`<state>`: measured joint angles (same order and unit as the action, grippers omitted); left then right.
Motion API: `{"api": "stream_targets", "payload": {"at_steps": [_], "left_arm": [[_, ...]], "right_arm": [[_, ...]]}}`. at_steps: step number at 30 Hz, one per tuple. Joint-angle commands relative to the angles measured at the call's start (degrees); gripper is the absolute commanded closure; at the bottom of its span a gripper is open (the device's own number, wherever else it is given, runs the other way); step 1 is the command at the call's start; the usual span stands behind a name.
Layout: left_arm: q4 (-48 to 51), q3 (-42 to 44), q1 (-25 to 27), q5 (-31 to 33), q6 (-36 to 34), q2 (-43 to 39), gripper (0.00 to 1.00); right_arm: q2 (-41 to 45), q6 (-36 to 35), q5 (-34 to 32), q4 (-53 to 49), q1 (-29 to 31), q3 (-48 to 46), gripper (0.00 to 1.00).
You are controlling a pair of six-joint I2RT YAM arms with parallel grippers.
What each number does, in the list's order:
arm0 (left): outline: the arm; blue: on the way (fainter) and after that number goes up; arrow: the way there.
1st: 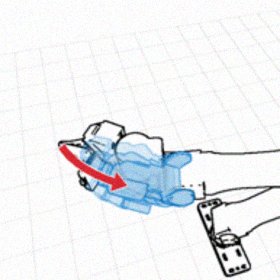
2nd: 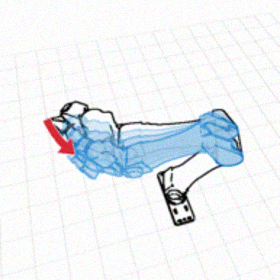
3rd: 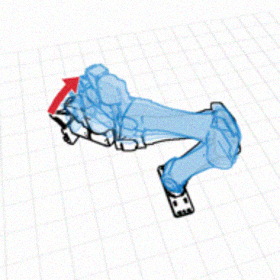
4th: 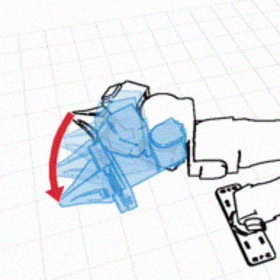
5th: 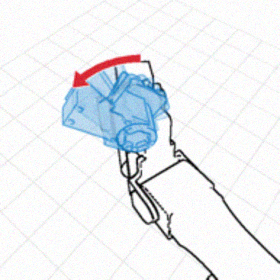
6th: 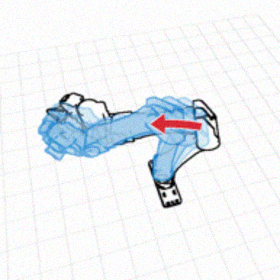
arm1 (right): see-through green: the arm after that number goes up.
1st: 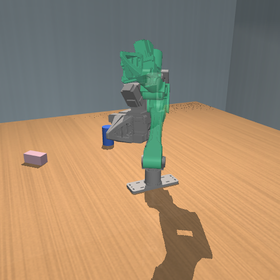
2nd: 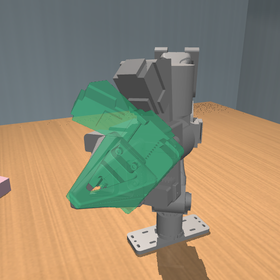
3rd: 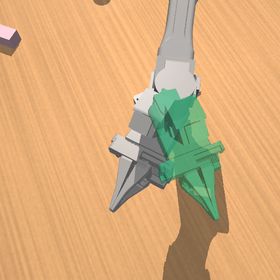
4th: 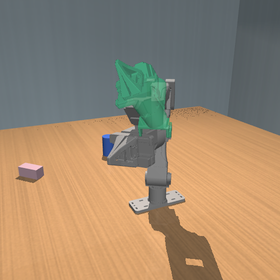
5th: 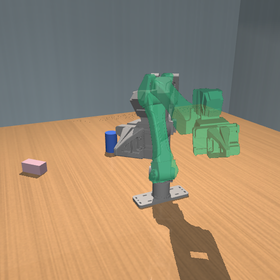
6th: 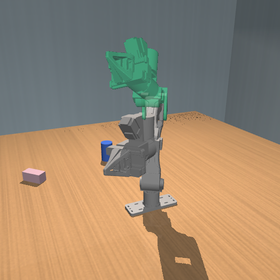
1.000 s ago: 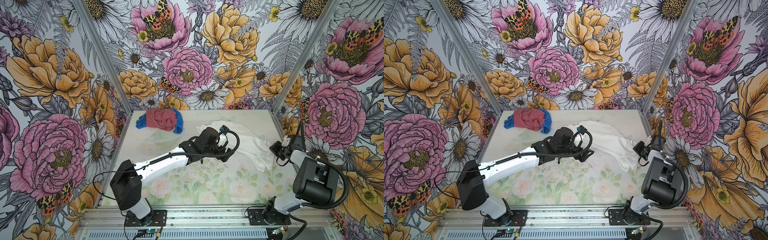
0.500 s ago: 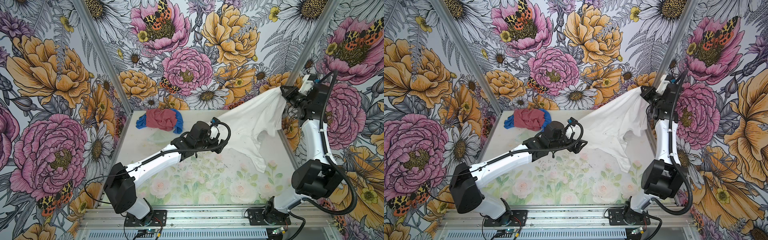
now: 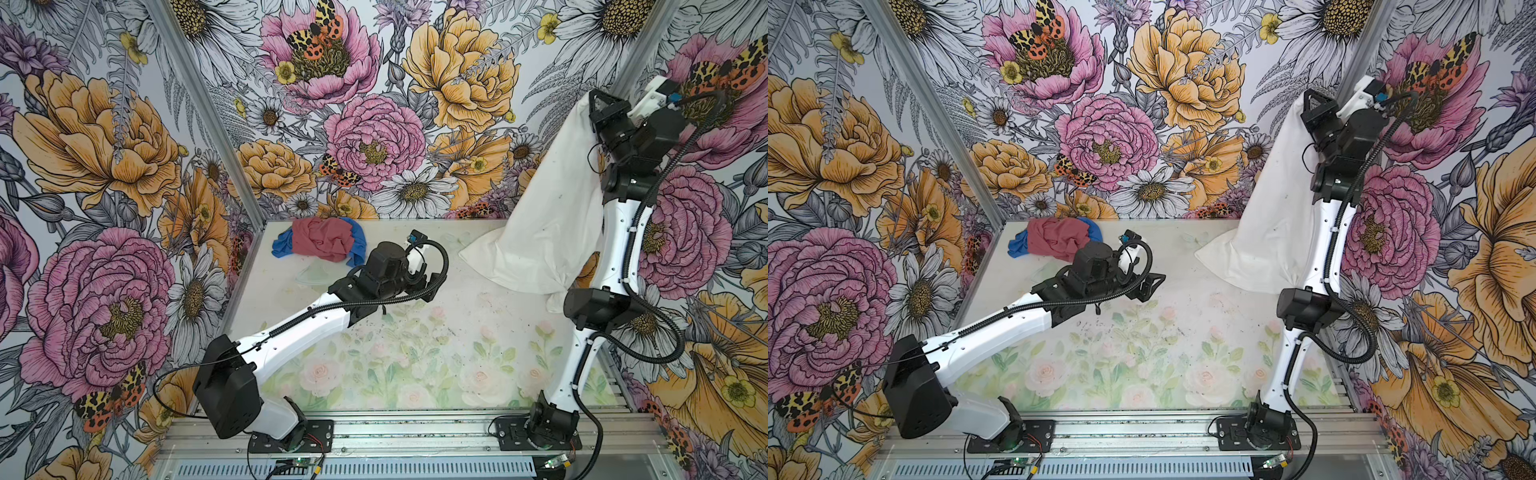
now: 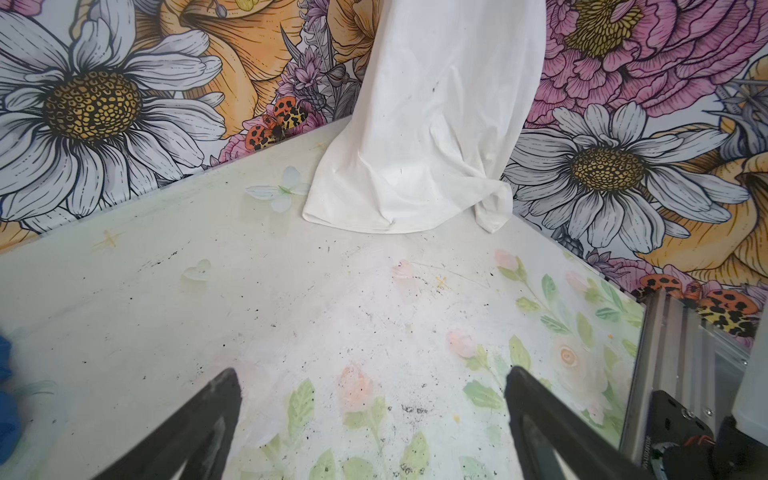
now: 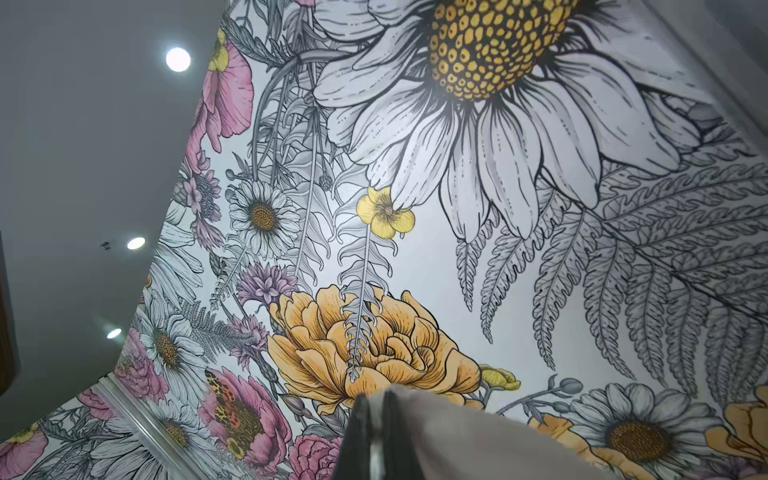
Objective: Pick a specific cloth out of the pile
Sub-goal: 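Lift the white cloth high with the right gripper, then lower the white cloth onto the table with the right gripper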
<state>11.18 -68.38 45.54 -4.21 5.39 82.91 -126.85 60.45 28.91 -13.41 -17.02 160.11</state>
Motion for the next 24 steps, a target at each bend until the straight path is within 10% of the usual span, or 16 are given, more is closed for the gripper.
{"api": "stream_targets", "payload": {"at_steps": [1, 15, 24], "left_arm": [[-2.3, 1.2, -0.5, 1.2, -0.6, -1.8, 0.01], [-4.3, 5.3, -0.8, 2.4, 1.7, -2.7, 0.01], [-4.9, 5.9, -0.6, 1.9, 2.9, -2.0, 0.01]], "right_arm": [[2.1, 0.9, 0.1, 4.0, 3.7, 0.9, 1.00], [-5.3, 11.9, 1.2, 18.8, 14.9, 0.8, 1.00], [12.3, 15.8, 1.5, 38.3, 10.3, -44.3, 1.00]]}}
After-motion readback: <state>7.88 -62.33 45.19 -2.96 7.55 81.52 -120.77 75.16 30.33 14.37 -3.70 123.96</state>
